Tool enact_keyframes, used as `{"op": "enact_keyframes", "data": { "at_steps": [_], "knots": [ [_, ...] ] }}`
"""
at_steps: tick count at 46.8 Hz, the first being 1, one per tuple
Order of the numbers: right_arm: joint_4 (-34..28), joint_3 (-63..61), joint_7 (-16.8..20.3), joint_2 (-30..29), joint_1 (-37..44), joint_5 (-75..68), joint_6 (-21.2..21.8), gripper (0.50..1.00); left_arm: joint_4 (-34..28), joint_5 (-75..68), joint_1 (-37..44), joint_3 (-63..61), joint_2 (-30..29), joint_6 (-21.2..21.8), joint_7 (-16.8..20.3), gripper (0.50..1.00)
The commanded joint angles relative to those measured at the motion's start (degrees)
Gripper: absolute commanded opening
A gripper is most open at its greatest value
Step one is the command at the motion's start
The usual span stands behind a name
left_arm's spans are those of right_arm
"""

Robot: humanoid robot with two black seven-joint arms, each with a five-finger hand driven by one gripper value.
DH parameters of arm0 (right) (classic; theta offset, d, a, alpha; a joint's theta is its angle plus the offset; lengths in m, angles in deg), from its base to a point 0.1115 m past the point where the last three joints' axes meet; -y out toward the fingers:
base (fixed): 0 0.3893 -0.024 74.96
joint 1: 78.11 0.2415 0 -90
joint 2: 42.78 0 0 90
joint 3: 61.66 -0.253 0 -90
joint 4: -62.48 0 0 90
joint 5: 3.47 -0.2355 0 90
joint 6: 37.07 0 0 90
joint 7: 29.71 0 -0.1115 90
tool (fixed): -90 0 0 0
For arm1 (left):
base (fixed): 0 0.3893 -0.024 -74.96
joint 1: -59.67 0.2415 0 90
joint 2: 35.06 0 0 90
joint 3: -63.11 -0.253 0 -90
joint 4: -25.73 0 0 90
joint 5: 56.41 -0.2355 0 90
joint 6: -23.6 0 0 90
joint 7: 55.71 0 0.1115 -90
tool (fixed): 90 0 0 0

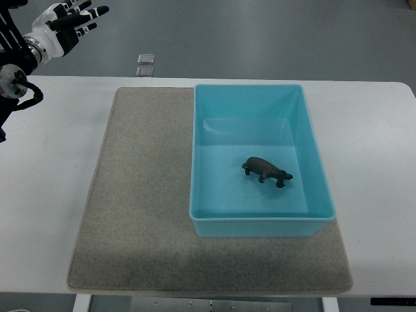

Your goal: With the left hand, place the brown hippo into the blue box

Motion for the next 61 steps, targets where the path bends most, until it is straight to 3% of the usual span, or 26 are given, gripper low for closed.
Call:
{"op": "enact_keyframes", "data": {
  "at_steps": [1, 13, 38, 52, 61],
  "knots": [
    [0.0, 0.0, 0.0, 0.0, 0.0, 0.0, -0.1, 0.936, -0.2, 4.3, 1.0, 0.5, 0.0, -2.5, 1.4, 0.999],
    [0.0, 0.0, 0.0, 0.0, 0.0, 0.0, -0.1, 0.936, -2.5, 16.0, 4.8, 0.7, 2.0, -7.5, 2.0, 1.0],
    [0.0, 0.0, 0.0, 0.0, 0.0, 0.0, 0.0, 0.936, -2.1, 16.3, 9.2, 0.9, 3.8, -8.0, 2.3, 1.0],
    [0.0, 0.0, 0.0, 0.0, 0.0, 0.0, -0.1, 0.936, -2.0, 15.6, 9.3, 0.7, 4.9, -10.3, 7.2, 1.0],
    [0.0, 0.0, 0.0, 0.0, 0.0, 0.0, -0.1, 0.936, -1.9, 15.6, 9.5, 0.7, 6.3, -10.9, 8.1, 1.0]
  ]
}}
